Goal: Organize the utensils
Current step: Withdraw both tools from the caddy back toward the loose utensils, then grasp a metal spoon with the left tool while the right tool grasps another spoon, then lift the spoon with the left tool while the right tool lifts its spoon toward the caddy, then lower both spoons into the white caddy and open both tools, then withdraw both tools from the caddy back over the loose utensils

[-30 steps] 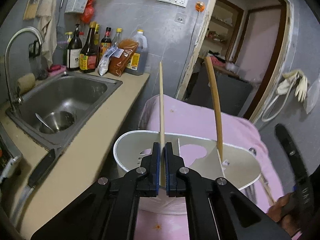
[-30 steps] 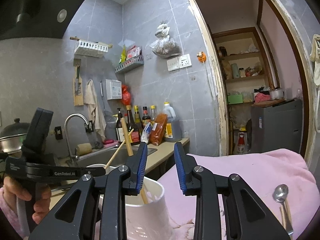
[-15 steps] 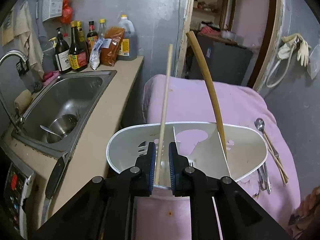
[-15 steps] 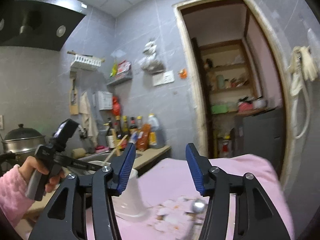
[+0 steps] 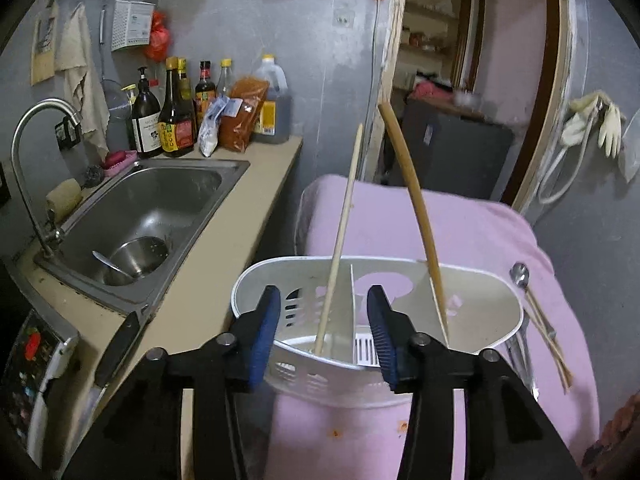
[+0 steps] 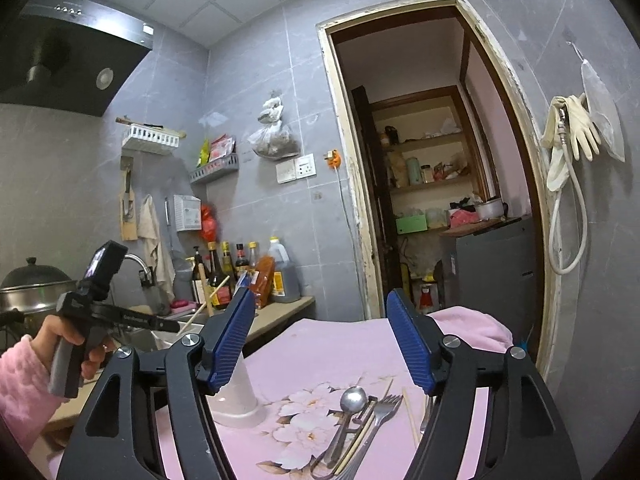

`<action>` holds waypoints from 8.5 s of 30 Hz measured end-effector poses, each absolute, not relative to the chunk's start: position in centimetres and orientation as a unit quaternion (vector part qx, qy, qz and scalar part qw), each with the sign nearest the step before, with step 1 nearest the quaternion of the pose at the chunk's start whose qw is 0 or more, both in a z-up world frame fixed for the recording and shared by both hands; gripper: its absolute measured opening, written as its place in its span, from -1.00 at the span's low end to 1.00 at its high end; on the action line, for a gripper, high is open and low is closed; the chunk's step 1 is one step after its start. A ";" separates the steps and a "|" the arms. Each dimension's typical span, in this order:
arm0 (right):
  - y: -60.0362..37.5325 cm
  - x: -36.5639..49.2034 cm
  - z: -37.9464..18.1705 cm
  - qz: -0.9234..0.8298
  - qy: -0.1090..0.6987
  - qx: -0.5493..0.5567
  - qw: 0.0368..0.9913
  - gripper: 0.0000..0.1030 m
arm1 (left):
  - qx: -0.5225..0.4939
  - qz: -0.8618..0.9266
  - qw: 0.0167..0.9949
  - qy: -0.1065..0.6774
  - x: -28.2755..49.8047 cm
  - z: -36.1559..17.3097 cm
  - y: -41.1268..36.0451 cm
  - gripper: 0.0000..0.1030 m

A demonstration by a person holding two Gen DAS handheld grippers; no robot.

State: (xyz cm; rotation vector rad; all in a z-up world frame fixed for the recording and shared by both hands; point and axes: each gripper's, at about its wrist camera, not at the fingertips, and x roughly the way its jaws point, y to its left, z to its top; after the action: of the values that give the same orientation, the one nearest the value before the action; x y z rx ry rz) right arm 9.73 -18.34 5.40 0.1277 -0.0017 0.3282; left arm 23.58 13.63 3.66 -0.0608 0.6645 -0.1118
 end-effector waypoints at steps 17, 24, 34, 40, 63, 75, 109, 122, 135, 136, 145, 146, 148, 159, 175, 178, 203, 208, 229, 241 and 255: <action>-20.4 8.3 5.9 0.129 -0.028 0.068 0.989 0.63 | -0.078 -0.051 0.983 0.160 16.6 6.4 11.2 0.40; -21.6 6.7 6.6 0.103 -0.049 0.048 0.992 0.91 | -0.075 -0.075 0.992 0.073 12.7 8.4 7.5 0.89; -23.8 5.7 7.0 0.067 -0.057 0.022 0.996 1.00 | -0.041 -0.143 0.987 0.052 10.5 8.9 2.1 0.97; -25.4 6.8 6.7 0.050 -0.034 -0.008 0.998 1.00 | -0.021 -0.165 0.982 0.089 12.2 7.4 -1.0 0.97; -28.3 22.8 1.0 0.116 0.247 0.002 0.962 0.28 | 0.005 -0.181 0.918 0.353 27.0 -1.1 -7.6 0.38; -27.3 31.8 -2.1 0.143 0.386 -0.001 0.911 0.06 | -0.022 -0.169 0.890 0.423 32.2 -4.1 -7.1 0.08; -24.6 36.8 -3.6 0.122 0.425 -0.064 0.894 -0.46 | -0.095 -0.234 0.873 0.417 33.1 -3.8 -6.4 -1.00; -25.1 34.5 -1.9 0.128 0.371 -0.042 0.919 -0.91 | -0.069 -0.236 0.905 0.346 30.2 -1.9 -7.6 -1.00; -22.6 20.8 3.7 0.040 0.066 -0.082 0.994 -0.91 | -0.045 -0.192 0.969 0.150 22.4 3.3 -6.7 -1.00; -22.2 19.9 4.3 0.037 0.044 -0.083 0.995 -0.91 | -0.047 -0.190 0.971 0.140 22.0 3.7 -6.4 -1.00; -17.7 17.2 9.4 0.054 -0.065 -0.092 0.992 -0.91 | -0.080 -0.154 0.982 0.069 19.4 8.6 -0.2 -1.00; -17.3 17.0 9.9 0.058 -0.073 -0.090 0.992 -0.91 | -0.083 -0.145 0.984 0.060 19.3 9.3 0.8 -1.00; -15.5 17.3 11.0 0.068 -0.089 -0.083 0.990 -0.91 | -0.089 -0.130 0.986 0.046 18.9 10.3 2.9 -1.00; -6.9 18.7 12.6 0.067 -0.147 -0.069 0.984 -0.91 | -0.082 -0.010 0.997 -0.011 18.9 12.5 13.4 -1.00; -3.9 22.0 9.1 0.057 -0.120 -0.067 0.989 -0.91 | -0.086 0.036 0.996 -0.001 23.1 7.8 17.9 -1.00; -3.8 22.1 8.8 0.067 -0.115 -0.071 0.989 -0.91 | -0.067 0.037 0.997 0.006 23.5 7.1 17.3 -1.00; -1.2 22.4 4.0 0.117 -0.065 -0.131 0.982 -0.90 | -0.025 0.027 0.995 0.093 26.8 1.9 16.4 -1.00; -1.8 22.8 3.8 0.129 -0.028 -0.109 0.985 -0.65 | -0.030 -0.002 0.994 0.103 26.4 2.1 16.8 -1.00; -5.0 20.0 7.5 0.143 -0.043 -0.031 0.988 -0.18 | -0.074 -0.034 0.992 0.097 23.6 4.5 15.6 -0.58; -11.2 17.4 10.1 0.105 -0.067 -0.024 0.992 0.57 | -0.077 -0.098 0.991 0.046 20.2 8.1 11.6 0.41; -20.2 14.3 9.9 0.057 -0.046 -0.061 0.995 1.00 | -0.033 -0.184 0.981 0.040 17.9 7.3 2.2 0.97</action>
State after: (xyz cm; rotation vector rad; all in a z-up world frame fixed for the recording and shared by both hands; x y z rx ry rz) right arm 14.30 -20.20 9.95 -0.1212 -0.0926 0.1145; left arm 17.94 2.20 7.31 -0.0662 0.0798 -0.3711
